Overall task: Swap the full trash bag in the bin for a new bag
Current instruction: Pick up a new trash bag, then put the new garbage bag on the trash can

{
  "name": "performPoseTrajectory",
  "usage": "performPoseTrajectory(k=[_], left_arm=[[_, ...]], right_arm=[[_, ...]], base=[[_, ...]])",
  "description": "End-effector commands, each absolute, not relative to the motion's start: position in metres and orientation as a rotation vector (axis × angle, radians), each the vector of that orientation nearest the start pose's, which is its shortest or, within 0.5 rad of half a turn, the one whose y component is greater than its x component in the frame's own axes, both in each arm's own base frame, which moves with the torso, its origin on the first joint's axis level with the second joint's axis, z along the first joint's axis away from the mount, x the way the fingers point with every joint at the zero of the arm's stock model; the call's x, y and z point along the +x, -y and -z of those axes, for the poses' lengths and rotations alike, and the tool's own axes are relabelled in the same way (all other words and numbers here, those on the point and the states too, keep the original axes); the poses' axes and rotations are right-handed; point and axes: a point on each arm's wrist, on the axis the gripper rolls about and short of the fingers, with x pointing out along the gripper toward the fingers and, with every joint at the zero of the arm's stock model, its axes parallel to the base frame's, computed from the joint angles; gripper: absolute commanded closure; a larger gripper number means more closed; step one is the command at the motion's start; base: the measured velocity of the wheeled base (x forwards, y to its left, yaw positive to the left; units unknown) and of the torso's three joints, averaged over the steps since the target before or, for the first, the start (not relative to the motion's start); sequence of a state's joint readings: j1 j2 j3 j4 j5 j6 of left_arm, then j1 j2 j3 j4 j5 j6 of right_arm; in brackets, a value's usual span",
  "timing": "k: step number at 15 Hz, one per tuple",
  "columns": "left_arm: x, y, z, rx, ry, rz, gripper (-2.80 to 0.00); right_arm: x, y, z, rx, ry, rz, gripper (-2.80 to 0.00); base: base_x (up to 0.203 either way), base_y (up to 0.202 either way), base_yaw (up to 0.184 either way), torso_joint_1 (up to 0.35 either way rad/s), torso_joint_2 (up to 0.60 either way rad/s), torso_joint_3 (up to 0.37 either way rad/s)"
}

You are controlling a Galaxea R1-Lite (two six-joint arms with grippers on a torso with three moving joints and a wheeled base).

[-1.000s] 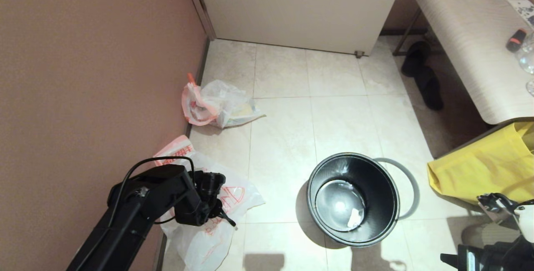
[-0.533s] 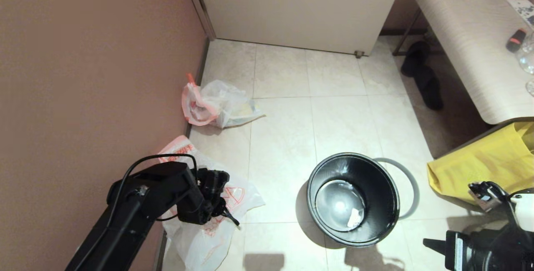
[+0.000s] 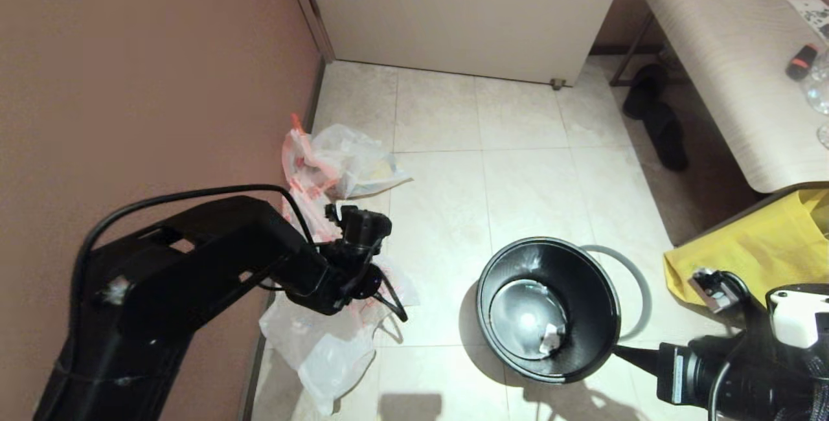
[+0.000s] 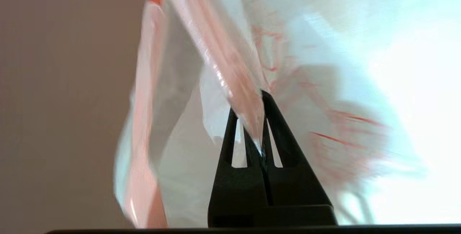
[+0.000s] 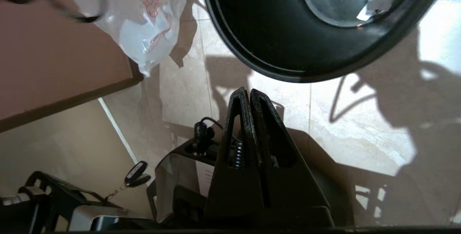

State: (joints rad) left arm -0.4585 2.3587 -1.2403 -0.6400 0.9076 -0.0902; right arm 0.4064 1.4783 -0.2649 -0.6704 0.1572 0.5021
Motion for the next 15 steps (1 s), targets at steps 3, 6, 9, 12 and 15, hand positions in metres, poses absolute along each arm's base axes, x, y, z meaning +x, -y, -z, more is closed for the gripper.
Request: performPoseTrajectory(k=[3,6,9,12,15], left_arm=[[0.325,0.232,-0.155,0.156,-0.274,-0.140,0.00],[0.277,0.251,-0.215,0.172,-0.281,0.023,0.00],[0.232,0.237,-0.275,0.148,-0.283,0.088,0.00],[0.192,0.212,-0.330,0.072,-0.269,0.122,0.00],[0.168,0.188,-0.353,-0.022,-0.269,0.174,0.00]], right_arm=[[0.159,-0.066,-0.111,0.439,-0.524,-0.404,0.00],[0.145,-0.042,-0.132,0.474,-0.392,-0.328,0.00],[0.128,-0.016,-0.153,0.504,-0.326,-0.177,0.00],[0.114,-0.003,-0.190,0.574,-0.345,-0.061,0.00],[0.089,-0.002,-0.219,0.685,-0.445,-0.008,0.00]], base=[[0.000,0.000,0.000,0.000,0.00,0.000],[0.000,0.000,0.000,0.000,0.00,0.000],[0.000,0.000,0.000,0.000,0.00,0.000],[0.000,0.000,0.000,0.000,0.00,0.000],[0.000,0.000,0.000,0.000,0.00,0.000]])
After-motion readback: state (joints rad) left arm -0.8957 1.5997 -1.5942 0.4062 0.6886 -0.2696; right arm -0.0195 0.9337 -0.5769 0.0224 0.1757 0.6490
